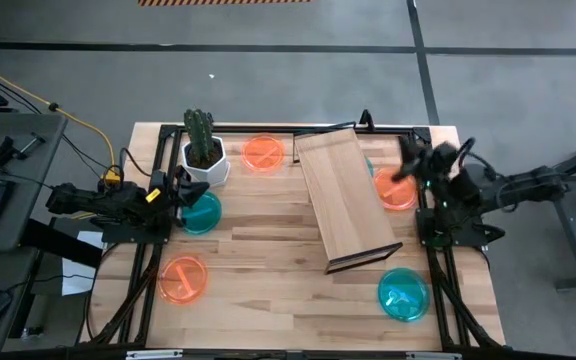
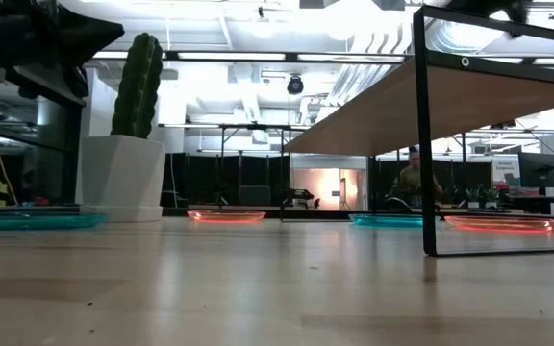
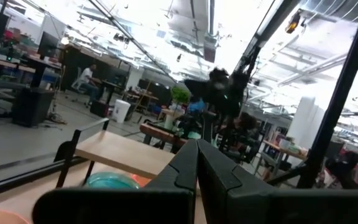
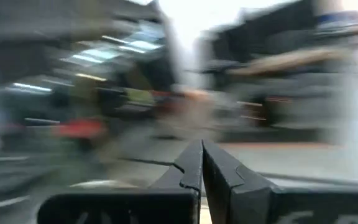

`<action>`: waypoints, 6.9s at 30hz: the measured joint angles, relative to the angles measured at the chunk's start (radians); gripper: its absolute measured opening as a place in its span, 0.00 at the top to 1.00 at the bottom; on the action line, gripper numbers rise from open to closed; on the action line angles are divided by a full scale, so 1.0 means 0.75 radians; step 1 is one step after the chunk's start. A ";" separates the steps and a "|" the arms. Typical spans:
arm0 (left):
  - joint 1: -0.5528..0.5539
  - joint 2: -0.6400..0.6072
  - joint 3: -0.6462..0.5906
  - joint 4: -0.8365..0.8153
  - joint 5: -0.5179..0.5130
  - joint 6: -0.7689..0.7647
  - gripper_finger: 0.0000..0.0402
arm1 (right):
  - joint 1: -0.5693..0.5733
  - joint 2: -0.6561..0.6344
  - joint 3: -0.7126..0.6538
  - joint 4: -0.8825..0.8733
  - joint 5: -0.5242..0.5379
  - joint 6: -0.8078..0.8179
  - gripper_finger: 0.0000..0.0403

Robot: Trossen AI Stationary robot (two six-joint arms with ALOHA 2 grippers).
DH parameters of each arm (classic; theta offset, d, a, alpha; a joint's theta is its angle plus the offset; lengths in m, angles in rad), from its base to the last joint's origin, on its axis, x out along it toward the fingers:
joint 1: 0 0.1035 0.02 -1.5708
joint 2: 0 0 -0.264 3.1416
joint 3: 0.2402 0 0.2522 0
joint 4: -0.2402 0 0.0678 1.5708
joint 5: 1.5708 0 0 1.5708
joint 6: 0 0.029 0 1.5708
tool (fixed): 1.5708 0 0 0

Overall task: Place and stack plates onto a shelf
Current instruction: Put the top right orange plate on the shelf

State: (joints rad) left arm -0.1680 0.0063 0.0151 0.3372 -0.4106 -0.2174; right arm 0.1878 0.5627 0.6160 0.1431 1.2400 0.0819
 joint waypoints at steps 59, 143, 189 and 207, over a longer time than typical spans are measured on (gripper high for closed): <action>0.001 0.000 0.000 -0.004 0.009 -0.035 1.00 | -1.560 0.930 -0.124 -0.969 -1.395 0.319 0.60; 0.000 -0.001 0.000 -0.028 0.011 -0.057 1.00 | -1.007 0.860 0.190 -1.552 -1.276 0.818 0.60; 0.000 -0.001 0.000 -0.035 0.011 -0.093 1.00 | -0.467 0.623 -0.145 -1.412 -1.256 1.148 0.60; 0.000 -0.001 0.000 -0.035 0.011 -0.093 1.00 | -0.467 0.902 -0.145 -1.267 -1.228 0.961 0.60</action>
State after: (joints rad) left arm -0.1680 0.0059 0.0151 0.3111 -0.4026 -0.2871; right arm -0.1627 1.2393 0.5072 -0.8074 0.3187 0.8028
